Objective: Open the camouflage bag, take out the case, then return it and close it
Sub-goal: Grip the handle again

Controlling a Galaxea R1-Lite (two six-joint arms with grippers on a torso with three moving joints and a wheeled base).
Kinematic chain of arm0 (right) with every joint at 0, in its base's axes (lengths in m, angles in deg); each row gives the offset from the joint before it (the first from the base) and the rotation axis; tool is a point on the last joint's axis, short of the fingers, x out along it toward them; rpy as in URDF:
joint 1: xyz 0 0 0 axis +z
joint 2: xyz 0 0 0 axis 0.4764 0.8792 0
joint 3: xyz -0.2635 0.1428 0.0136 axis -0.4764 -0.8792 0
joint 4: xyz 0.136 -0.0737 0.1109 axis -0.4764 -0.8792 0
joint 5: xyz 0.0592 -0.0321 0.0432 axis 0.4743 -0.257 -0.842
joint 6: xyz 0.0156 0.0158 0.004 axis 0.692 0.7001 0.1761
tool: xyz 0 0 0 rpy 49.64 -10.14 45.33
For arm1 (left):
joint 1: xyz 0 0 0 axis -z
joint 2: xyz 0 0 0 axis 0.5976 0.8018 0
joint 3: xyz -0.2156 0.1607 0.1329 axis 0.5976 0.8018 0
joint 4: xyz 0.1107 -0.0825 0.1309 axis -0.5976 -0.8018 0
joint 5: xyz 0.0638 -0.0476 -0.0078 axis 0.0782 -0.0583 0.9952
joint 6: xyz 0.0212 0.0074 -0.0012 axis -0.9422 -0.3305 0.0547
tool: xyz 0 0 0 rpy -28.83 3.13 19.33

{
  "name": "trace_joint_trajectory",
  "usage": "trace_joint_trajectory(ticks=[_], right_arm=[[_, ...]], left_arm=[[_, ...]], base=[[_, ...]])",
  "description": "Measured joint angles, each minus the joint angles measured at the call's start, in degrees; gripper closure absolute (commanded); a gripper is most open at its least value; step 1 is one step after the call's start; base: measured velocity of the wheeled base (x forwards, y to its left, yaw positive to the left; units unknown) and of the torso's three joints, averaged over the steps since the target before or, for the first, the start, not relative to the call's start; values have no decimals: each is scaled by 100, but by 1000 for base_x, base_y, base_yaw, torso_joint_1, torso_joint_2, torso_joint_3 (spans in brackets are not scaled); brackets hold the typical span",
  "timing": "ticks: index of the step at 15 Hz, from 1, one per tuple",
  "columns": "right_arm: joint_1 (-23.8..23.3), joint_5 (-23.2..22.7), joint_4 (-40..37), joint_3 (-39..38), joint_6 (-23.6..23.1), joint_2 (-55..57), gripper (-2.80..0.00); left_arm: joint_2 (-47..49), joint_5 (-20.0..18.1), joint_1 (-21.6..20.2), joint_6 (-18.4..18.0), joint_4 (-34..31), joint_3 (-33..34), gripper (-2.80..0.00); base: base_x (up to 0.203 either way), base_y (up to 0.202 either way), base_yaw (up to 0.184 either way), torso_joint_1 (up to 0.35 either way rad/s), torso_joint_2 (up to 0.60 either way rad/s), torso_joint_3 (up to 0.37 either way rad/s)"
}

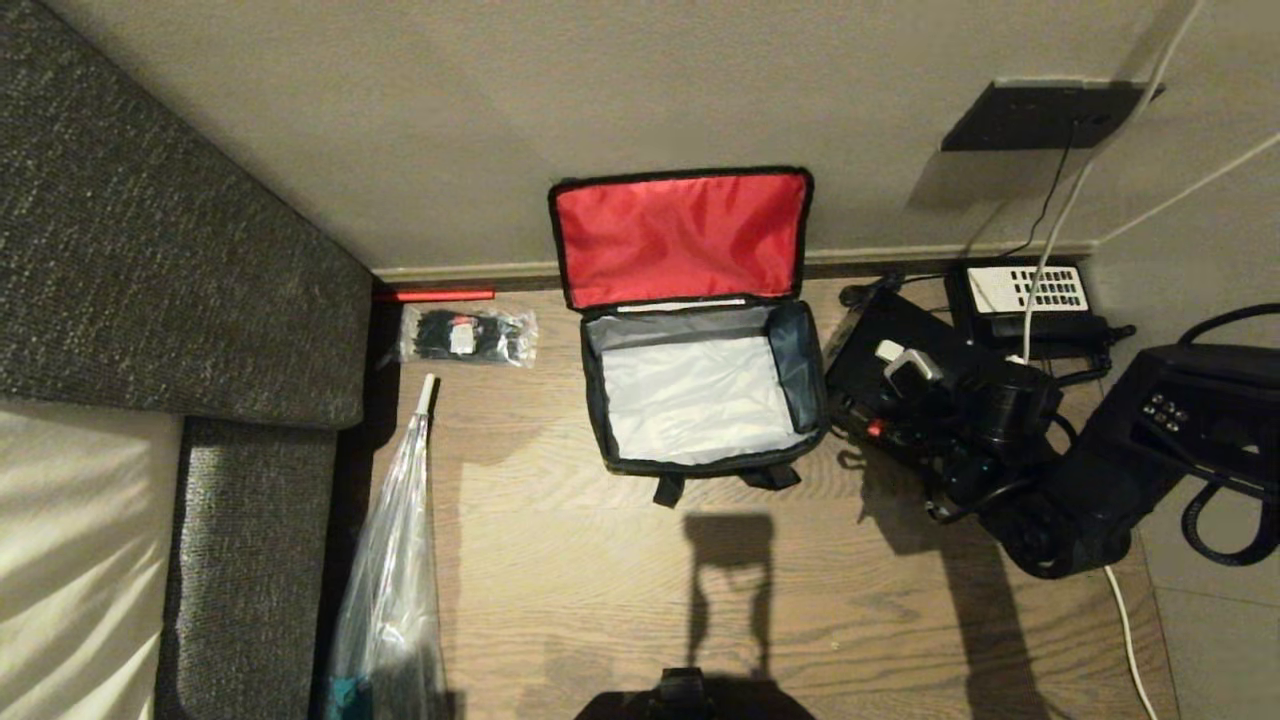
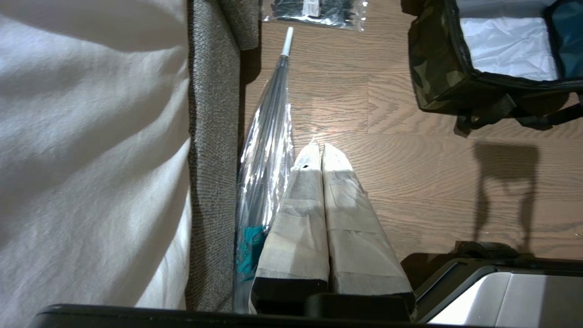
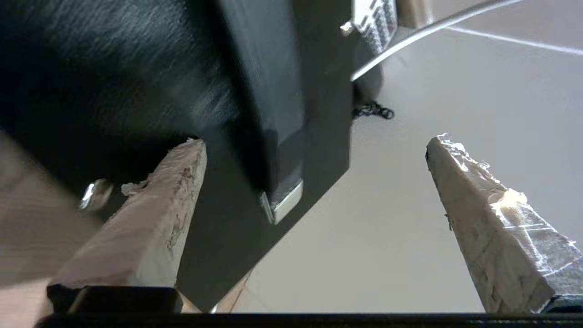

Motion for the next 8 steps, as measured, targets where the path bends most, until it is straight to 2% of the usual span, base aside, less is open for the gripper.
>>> trace_joint_trajectory(ticks=[8], right_arm=[[-298,-11,-11,780,-38,282,-280]], left_arm=[[0,0,9,1,5,0,0]], base=[[0,0,0,0,0,0]])
